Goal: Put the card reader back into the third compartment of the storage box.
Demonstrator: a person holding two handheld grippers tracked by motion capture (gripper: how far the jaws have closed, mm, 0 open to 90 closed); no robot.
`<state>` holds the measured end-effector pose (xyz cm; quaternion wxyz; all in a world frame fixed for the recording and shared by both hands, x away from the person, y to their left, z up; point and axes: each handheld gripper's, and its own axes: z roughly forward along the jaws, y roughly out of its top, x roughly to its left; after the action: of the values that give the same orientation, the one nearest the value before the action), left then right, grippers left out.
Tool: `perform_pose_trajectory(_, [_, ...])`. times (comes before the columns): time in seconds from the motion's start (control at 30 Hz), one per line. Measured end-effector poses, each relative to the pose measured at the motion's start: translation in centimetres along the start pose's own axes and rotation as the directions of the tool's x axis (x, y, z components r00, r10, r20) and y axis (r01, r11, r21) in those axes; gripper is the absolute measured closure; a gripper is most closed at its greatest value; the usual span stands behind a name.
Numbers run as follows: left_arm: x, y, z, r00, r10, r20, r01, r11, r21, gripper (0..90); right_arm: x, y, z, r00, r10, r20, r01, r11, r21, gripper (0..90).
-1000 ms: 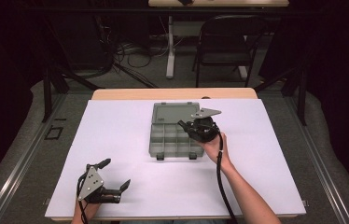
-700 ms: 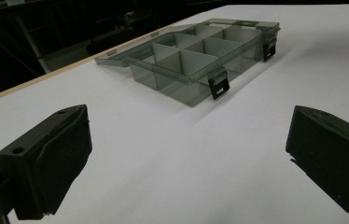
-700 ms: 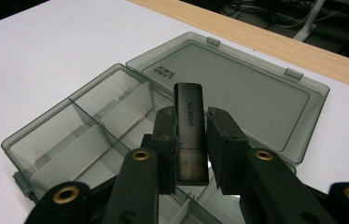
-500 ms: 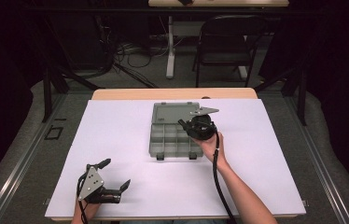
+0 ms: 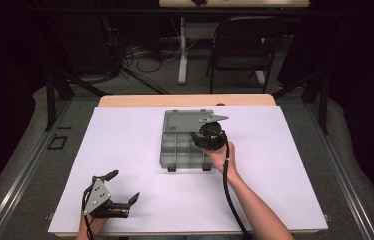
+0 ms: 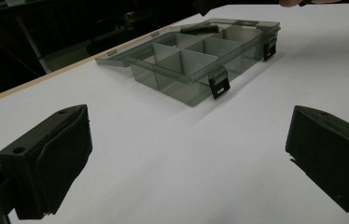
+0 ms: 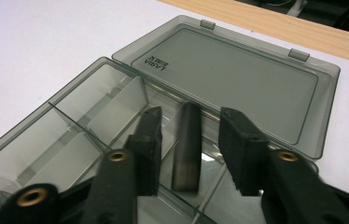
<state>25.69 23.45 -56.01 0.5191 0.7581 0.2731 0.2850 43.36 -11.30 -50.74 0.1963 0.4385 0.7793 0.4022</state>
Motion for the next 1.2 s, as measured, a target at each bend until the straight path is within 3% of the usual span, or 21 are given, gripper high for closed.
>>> perform_pose_trajectory(0.1, [0.0,0.0,0.0,1.0000,0.001,-0.001,-0.001,1.0000,0.001,0.6,-0.5,0.0,-0.7,0.9997,0.008,-0.021,-0.008,1.000,0.001,46.1])
perform_pose_trajectory(0.17, [0.0,0.0,0.1,1.0000,0.001,-0.001,-0.001,1.0000,0.001,0.6,-0.6,-0.1,-0.8,0.9997,0.007,-0.025,-0.007,1.000,-0.003,44.6])
perform_pose_trajectory(0.2, [0.0,0.0,0.1,1.0000,0.001,0.000,-0.001,1.0000,0.002,0.6,-0.9,-0.2,-1.3,0.9992,0.005,-0.040,-0.005,1.000,0.003,37.1])
perform_pose_trajectory(0.53, [0.0,0.0,0.1,1.0000,-0.002,-0.005,0.002,1.0000,0.003,0.7,-1.7,-1.3,-3.7,0.9937,-0.021,-0.110,0.022,1.000,0.010,16.4])
perform_pose_trajectory(1.2, [0.0,-0.1,-0.1,1.0000,-0.002,-0.009,0.002,1.0000,0.004,0.8,-1.9,-4.2,-7.5,0.9807,-0.094,-0.171,0.100,0.995,0.025,2.6])
